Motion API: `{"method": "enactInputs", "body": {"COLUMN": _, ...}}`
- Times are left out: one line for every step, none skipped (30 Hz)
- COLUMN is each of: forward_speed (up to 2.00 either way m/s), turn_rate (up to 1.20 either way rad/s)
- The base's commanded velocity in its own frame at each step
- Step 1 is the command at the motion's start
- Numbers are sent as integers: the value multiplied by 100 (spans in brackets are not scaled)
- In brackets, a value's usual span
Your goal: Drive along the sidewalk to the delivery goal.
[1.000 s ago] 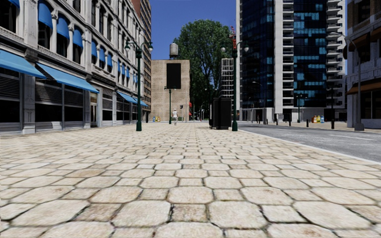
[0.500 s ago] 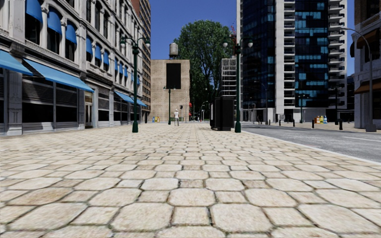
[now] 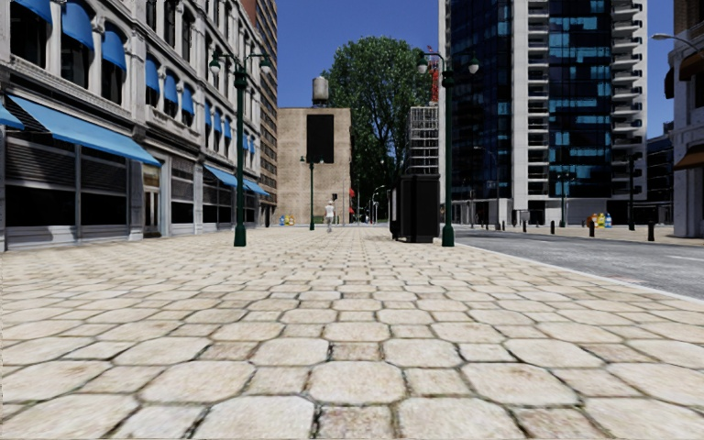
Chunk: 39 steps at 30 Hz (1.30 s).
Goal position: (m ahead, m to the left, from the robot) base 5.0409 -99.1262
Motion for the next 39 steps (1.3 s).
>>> {"method": "enactInputs", "body": {"forward_speed": 200, "turn_rate": 0}}
{"method": "enactInputs", "body": {"forward_speed": 200, "turn_rate": 0}}
{"method": "enactInputs", "body": {"forward_speed": 200, "turn_rate": 0}}
{"method": "enactInputs", "body": {"forward_speed": 200, "turn_rate": 0}}
{"method": "enactInputs", "body": {"forward_speed": 200, "turn_rate": 0}}
{"method": "enactInputs", "body": {"forward_speed": 200, "turn_rate": 0}}
{"method": "enactInputs", "body": {"forward_speed": 200, "turn_rate": 0}}
{"method": "enactInputs", "body": {"forward_speed": 200, "turn_rate": 0}}
{"method": "enactInputs", "body": {"forward_speed": 200, "turn_rate": 0}}
{"method": "enactInputs", "body": {"forward_speed": 200, "turn_rate": 0}}
{"method": "enactInputs", "body": {"forward_speed": 200, "turn_rate": 0}}
{"method": "enactInputs", "body": {"forward_speed": 200, "turn_rate": 0}}
{"method": "enactInputs", "body": {"forward_speed": 200, "turn_rate": 0}}
{"method": "enactInputs", "body": {"forward_speed": 200, "turn_rate": 0}}
{"method": "enactInputs", "body": {"forward_speed": 200, "turn_rate": 0}}
{"method": "enactInputs", "body": {"forward_speed": 200, "turn_rate": 0}}
{"method": "enactInputs", "body": {"forward_speed": 200, "turn_rate": 0}}
{"method": "enactInputs", "body": {"forward_speed": 200, "turn_rate": 0}}
{"method": "enactInputs", "body": {"forward_speed": 200, "turn_rate": 0}}
{"method": "enactInputs", "body": {"forward_speed": 200, "turn_rate": 0}}
{"method": "enactInputs", "body": {"forward_speed": 200, "turn_rate": 0}}
{"method": "enactInputs", "body": {"forward_speed": 200, "turn_rate": 0}}
{"method": "enactInputs", "body": {"forward_speed": 200, "turn_rate": 0}}
{"method": "enactInputs", "body": {"forward_speed": 200, "turn_rate": 0}}
{"method": "enactInputs", "body": {"forward_speed": 200, "turn_rate": 0}}
{"method": "enactInputs", "body": {"forward_speed": 200, "turn_rate": 0}}
{"method": "enactInputs", "body": {"forward_speed": 200, "turn_rate": 0}}
{"method": "enactInputs", "body": {"forward_speed": 200, "turn_rate": 0}}
{"method": "enactInputs", "body": {"forward_speed": 200, "turn_rate": 0}}
{"method": "enactInputs", "body": {"forward_speed": 200, "turn_rate": 0}}
{"method": "enactInputs", "body": {"forward_speed": 200, "turn_rate": 0}}
{"method": "enactInputs", "body": {"forward_speed": 200, "turn_rate": 0}}
{"method": "enactInputs", "body": {"forward_speed": 200, "turn_rate": 0}}
{"method": "enactInputs", "body": {"forward_speed": 200, "turn_rate": 0}}
{"method": "enactInputs", "body": {"forward_speed": 200, "turn_rate": 0}}
{"method": "enactInputs", "body": {"forward_speed": 200, "turn_rate": 0}}
{"method": "enactInputs", "body": {"forward_speed": 200, "turn_rate": 0}}
{"method": "enactInputs", "body": {"forward_speed": 200, "turn_rate": 0}}
{"method": "enactInputs", "body": {"forward_speed": 200, "turn_rate": 0}}
